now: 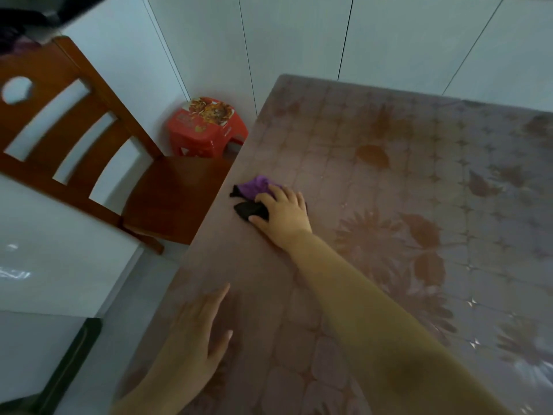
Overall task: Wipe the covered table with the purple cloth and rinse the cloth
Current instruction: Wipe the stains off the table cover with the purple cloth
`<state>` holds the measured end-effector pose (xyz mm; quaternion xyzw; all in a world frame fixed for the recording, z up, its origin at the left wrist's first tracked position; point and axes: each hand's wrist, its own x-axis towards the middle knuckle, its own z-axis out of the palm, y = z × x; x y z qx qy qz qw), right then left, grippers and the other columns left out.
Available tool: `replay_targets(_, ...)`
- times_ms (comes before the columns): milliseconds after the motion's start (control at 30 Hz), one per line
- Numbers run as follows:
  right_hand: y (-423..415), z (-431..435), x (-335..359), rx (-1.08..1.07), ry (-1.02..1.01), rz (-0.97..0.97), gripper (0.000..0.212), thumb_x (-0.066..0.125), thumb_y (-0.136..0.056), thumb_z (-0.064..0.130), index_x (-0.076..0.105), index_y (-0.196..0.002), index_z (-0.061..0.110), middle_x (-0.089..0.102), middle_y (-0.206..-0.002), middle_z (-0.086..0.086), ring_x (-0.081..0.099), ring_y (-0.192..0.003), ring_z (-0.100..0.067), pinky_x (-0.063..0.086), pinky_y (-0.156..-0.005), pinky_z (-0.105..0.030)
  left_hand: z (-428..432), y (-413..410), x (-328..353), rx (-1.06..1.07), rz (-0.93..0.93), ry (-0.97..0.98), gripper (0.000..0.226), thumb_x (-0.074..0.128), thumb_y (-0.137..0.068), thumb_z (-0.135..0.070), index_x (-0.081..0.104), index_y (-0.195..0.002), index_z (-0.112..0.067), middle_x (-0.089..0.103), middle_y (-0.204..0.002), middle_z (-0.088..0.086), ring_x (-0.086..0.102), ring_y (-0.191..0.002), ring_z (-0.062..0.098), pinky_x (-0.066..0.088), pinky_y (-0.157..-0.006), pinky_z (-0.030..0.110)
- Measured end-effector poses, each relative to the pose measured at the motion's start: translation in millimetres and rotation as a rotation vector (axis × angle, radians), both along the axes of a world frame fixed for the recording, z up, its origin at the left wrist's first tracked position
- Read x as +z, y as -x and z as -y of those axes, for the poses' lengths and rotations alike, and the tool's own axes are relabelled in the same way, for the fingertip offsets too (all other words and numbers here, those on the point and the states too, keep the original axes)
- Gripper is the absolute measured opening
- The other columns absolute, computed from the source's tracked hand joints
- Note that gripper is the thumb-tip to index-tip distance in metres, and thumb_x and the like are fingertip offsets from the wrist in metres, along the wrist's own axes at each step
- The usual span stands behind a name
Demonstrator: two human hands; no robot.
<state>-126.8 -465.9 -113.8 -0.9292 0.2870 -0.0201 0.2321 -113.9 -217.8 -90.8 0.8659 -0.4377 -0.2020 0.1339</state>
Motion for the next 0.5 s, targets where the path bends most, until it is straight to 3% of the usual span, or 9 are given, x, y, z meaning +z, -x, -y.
replay_targets(100,38,-22,-2,0.074,0.031,0.03,0.041,0.05,-0.09,0.043,0.048,-0.128,0.028,0.033,-0.149,-0.001,0.019,-0.14,-0.026,0.007,-0.115,-0.044,1,13,10,-0.002,0.009,-0.007,0.067,0.054,-0.087,-0.036,0.015,-0.141,-0.034,0.03,-0.139,-0.017,0.032,-0.128,0.007,0.022,-0.108,0.025)
replay_targets(267,120,-22,-10,-0.042,0.088,0.086,0.026,0.063,-0.081,0.034,0.062,-0.105,0.023,0.055,-0.131,-0.003,0.046,-0.125,-0.029,0.029,-0.107,-0.045,14,25,17,0.013,-0.031,-0.063,0.073,0.056,-0.086,-0.035,0.011,-0.143,-0.029,0.025,-0.148,-0.007,0.023,-0.135,0.012,0.018,-0.113,0.028)
replay_targets(500,228,33,-11,-0.301,0.091,0.073,0.024,0.065,-0.084,0.024,0.063,-0.107,0.018,0.056,-0.13,-0.007,0.047,-0.122,-0.032,0.039,-0.101,-0.045,32,24,8,0.067,0.015,-0.294,0.101,0.061,-0.076,-0.052,-0.008,-0.145,-0.024,-0.008,-0.155,-0.003,0.004,-0.142,0.02,0.007,-0.116,0.041)
